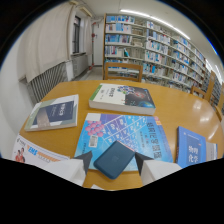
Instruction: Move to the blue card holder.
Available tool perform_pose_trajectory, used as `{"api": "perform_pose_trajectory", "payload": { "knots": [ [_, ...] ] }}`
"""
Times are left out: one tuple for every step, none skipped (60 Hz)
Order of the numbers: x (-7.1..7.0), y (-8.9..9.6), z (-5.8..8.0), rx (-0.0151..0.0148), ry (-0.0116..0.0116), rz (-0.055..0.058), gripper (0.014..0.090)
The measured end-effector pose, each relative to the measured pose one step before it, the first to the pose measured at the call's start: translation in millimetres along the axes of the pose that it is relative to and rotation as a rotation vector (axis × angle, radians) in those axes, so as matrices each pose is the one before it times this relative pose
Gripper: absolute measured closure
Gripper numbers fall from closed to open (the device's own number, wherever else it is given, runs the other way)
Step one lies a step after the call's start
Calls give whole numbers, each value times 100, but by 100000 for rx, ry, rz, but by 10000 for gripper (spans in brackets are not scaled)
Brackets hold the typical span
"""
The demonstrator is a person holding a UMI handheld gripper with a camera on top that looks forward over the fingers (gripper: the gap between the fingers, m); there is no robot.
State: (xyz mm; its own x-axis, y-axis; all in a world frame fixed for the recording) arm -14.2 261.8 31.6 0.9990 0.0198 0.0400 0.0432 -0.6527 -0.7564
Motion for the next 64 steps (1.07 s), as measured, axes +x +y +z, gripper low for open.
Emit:
{"api": "perform_pose_trajectory", "payload": {
  "knots": [
    [-64,28,-9,-62,-195,-9,201],
    [-84,21,-11,-266,-379,257,202],
    [-71,45,-16,-194,-342,290,200],
    [-17,34,-20,-141,-94,193,202],
    [14,17,-7,-68,28,41,202],
    [0,18,-4,-76,47,-39,201],
    [-14,5,-6,-33,-65,-54,203],
    [-30,-16,6,60,-164,-79,202],
    [-37,-25,-31,82,-152,-49,202],
    [-4,-26,-22,62,-29,-92,203],
    [7,-4,-20,-6,40,-154,201],
    [1,0,-13,-6,16,-150,202],
    [-28,-9,-10,63,-97,-69,202],
    [-12,-11,-5,66,-67,20,202],
    [20,-5,-10,6,46,50,202],
    [23,-10,1,-18,62,19,202],
    [0,-8,-7,-23,-26,-10,201],
    [-18,-5,6,-5,-88,12,203],
    [5,7,-11,-13,-43,83,202],
    [22,1,-17,3,51,94,202],
    [16,1,-12,40,63,32,201],
    [6,2,-20,31,12,-26,203],
    [0,-6,-17,44,-34,-59,201],
    [14,-6,-19,15,1,-53,203],
    [34,-4,-26,24,99,-33,201],
    [45,-61,-63,-6,111,-84,202],
    [3,-23,-37,71,13,-65,201],
    [6,-15,-37,57,-21,-45,202],
    [5,-13,-39,56,-10,14,202],
    [20,-13,-24,61,38,89,201],
    [33,-23,-38,43,69,98,200],
    [26,-14,-27,92,-47,86,200],
    [-10,-1,-46,91,-71,93,200],
    [-14,-5,-63,37,-52,59,202],
    [13,-15,-65,43,42,79,203],
    [27,-20,-59,62,56,67,201],
    [33,-24,-56,69,43,48,202],
    [14,-31,-70,106,-35,-14,201],
    [1,-29,-76,75,-68,8,202],
    [6,-22,-63,90,-62,29,203],
    [6,-32,-49,92,-34,26,202],
    [29,-44,-42,100,3,41,200],
    [25,-42,-53,69,-4,18,200],
    [17,-47,-37,83,-20,10,202],
    [30,-13,-54,16,60,-9,200],
    [2,-61,-51,74,55,-11,202],
    [13,-24,-17,72,21,-25,200],
    [-17,-64,-36,35,24,-53,199],
    [2,-4,1,-1,-13,-34,200],
    [-15,-18,-2,10,-33,-40,200],
    [-19,-23,-12,62,-54,-72,200],
    [2,-25,-5,42,6,-30,202],
    [11,-12,-6,6,37,18,199],
    [-6,-8,1,5,-12,-12,201],
    [-16,-22,4,54,-69,-63,200],
    [86,35,69,92,-137,-48,200],
    [16,19,14,25,81,-27,200],
    [7,15,6,-46,72,31,201],
    [-27,9,9,-18,-89,61,202],
    [-46,-6,14,100,-131,48,200],
    [-20,9,15,67,-57,84,198],
    [-14,7,22,-25,-42,177,197],
    [3,15,23,-96,-80,175,201],
    [1,19,14,-136,-58,134,203]
  ]
}}
